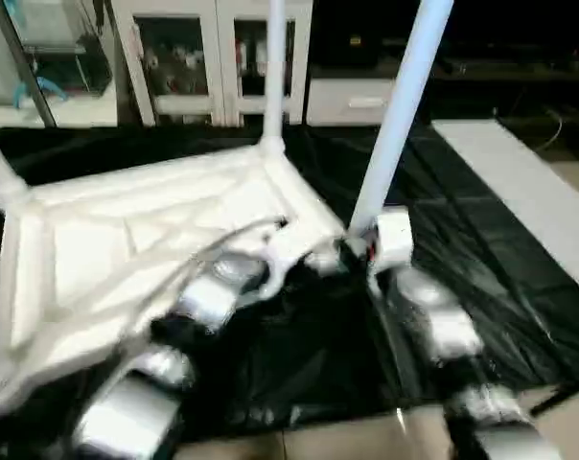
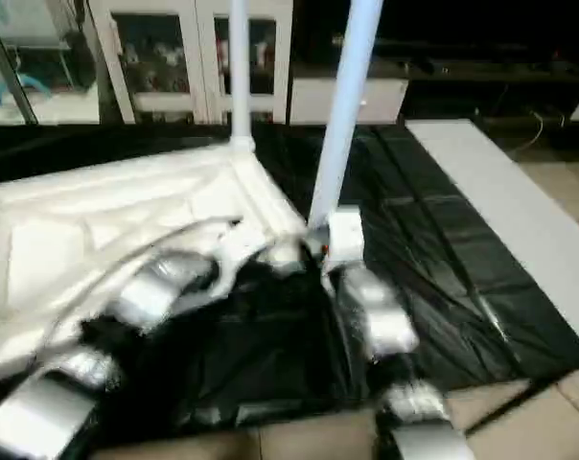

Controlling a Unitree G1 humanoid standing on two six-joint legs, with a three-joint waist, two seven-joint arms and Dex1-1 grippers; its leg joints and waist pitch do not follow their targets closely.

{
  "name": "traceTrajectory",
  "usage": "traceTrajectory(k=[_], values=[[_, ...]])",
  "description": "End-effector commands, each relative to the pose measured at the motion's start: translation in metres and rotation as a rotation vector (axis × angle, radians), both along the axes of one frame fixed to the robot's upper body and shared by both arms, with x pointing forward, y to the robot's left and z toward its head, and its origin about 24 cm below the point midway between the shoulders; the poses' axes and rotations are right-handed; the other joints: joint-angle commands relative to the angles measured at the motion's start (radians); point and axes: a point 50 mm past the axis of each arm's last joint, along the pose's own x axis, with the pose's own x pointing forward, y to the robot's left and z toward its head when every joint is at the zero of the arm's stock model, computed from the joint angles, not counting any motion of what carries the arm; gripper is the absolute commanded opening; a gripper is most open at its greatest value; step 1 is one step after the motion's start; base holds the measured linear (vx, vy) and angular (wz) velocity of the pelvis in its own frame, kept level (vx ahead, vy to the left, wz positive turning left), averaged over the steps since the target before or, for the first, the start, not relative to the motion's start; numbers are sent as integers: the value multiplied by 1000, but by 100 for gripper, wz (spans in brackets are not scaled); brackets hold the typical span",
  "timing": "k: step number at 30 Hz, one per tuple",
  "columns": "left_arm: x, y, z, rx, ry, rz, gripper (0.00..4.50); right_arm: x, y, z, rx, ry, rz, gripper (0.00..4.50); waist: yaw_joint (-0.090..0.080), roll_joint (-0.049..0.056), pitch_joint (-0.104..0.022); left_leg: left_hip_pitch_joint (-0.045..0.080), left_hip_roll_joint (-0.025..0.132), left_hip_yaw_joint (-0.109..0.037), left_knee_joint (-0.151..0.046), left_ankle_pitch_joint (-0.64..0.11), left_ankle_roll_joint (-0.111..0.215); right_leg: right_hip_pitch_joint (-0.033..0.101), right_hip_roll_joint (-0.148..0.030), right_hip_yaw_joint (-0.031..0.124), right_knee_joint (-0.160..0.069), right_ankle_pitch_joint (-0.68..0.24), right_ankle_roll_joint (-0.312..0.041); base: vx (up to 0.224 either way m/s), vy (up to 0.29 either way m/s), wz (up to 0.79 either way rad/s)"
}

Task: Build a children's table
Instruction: Rotate leg to tighten

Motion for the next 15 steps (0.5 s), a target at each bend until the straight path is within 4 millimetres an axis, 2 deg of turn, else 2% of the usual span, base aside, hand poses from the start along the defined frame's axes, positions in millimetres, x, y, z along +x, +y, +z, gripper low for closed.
traceTrajectory(k=[1, 3, 5, 7, 9, 11, 15], values=[[-2, -10, -7, 11, -15, 39, 0, -9, 29, -12, -2, 45, 100, 270, 5, -4, -48, 9, 49, -31, -87, -262, 2, 31, -74, 54, -84, -357, -166, 0, 0, 0], [-2, -10, -7, 4, -11, 28, 0, -8, 33, -10, 6, 24, 126, 270, 7, -4, -52, 3, 50, -29, -86, -213, 25, 39, -74, 55, -72, -284, -185, 0, 0, 0], [-4, -9, -8, 5, -9, 3, 0, -8, 34, -10, -12, 15, 142, 270, 9, -2, -53, 3, 50, -27, -85, -191, 37, 39, -72, 55, -68, -250, -200, 0, 0, 0], [-6, -7, -9, 4, -5, -21, 0, -7, 34, -8, -28, -11, 150, 270, 13, -3, -53, 3, 49, -25, -83, -182, 46, 41, -74, 56, -68, -258, -202, 0, 0, 0], [-8, -5, -10, 3, -1, -53, 0, -7, 35, -4, -16, -47, 186, 270, 16, -1, -55, -1, 49, -26, -84, -162, 51, 45, -75, 56, -66, -262, -197, 0, 0, 0], [-12, -1, -12, 0, 7, -116, 0, -7, 31, 1, -26, -108, 221, 326, 17, 0, -54, -1, 49, -25, -84, -157, 54, 44, -75, 57, -68, -262, -198, 0, 0, 0], [-19, 9, -14, 3, 33, -204, 0, -12, 17, 8, -38, -155, 298, 361, 20, 2, -54, -1, 54, -24, -84, -150, 64, 45, -72, 57, -62, -226, -207, 0, 0, 0]])
